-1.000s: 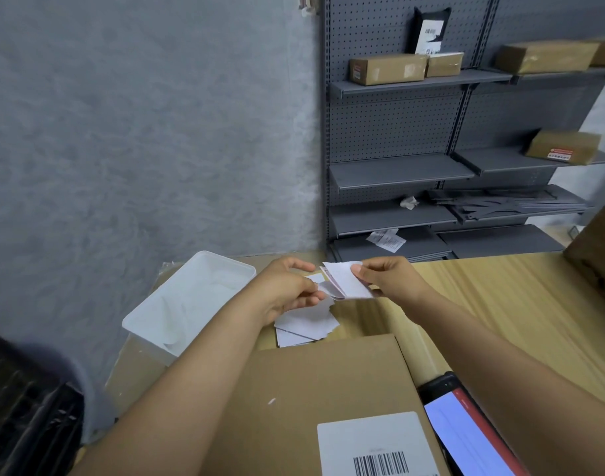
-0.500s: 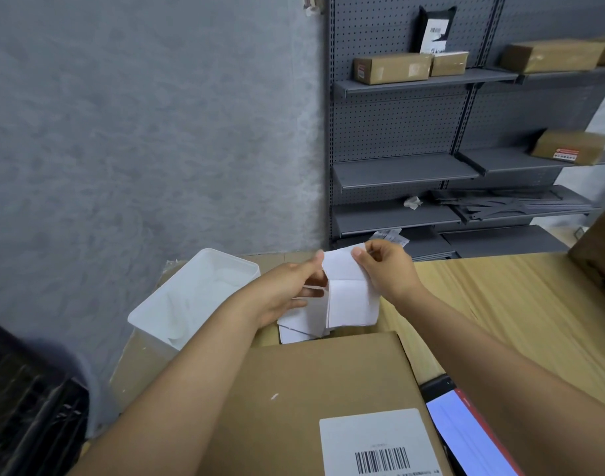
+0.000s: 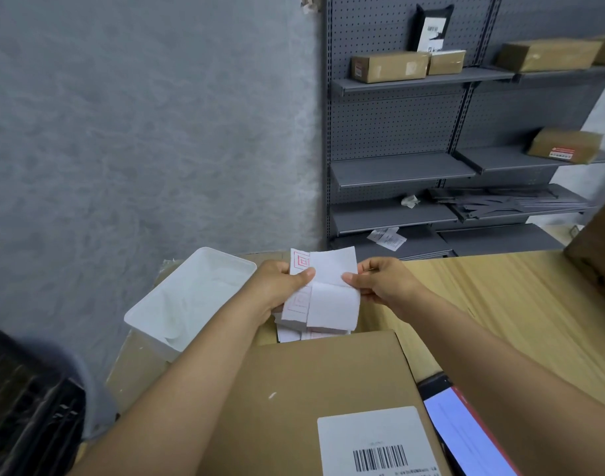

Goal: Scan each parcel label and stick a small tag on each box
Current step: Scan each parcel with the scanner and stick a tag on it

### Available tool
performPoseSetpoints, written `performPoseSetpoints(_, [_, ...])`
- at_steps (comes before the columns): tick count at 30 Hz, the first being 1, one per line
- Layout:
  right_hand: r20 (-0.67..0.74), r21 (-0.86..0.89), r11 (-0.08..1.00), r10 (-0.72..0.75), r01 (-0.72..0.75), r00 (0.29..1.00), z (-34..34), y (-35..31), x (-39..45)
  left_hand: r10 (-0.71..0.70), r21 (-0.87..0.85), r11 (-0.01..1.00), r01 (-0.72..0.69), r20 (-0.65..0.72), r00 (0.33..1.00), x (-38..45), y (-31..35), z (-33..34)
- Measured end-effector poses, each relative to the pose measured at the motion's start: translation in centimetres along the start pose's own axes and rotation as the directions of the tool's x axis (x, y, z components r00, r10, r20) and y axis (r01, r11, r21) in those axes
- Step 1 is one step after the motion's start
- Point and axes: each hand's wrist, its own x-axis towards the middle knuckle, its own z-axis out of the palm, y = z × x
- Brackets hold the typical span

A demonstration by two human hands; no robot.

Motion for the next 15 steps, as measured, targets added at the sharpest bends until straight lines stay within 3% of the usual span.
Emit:
performPoseSetpoints(7, [-0.126, -0.092, 0.996, -0.013, 0.001, 0.992, -2.0, 0.8, 0.2, 0.024, 0.379, 0.925, -0.018, -0.010, 1.000, 0.5, -0.8, -0.6])
performPoseSetpoints(12, [-0.073, -0.018, 0.999, -0.039, 0.038, 0.997, -2.6, 0.2, -0.2, 0.041, 0.660, 0.748, -0.069, 0.058, 0.997, 0.0, 0.0, -0.3])
performPoseSetpoints(15, [-0.017, 0.056, 0.997, -0.058, 0.058, 0.998, -2.6, -0.5, -0.7, 0.099, 0.760, 0.643, -0.088, 0.032, 0.995, -0.6, 1.0, -0.2])
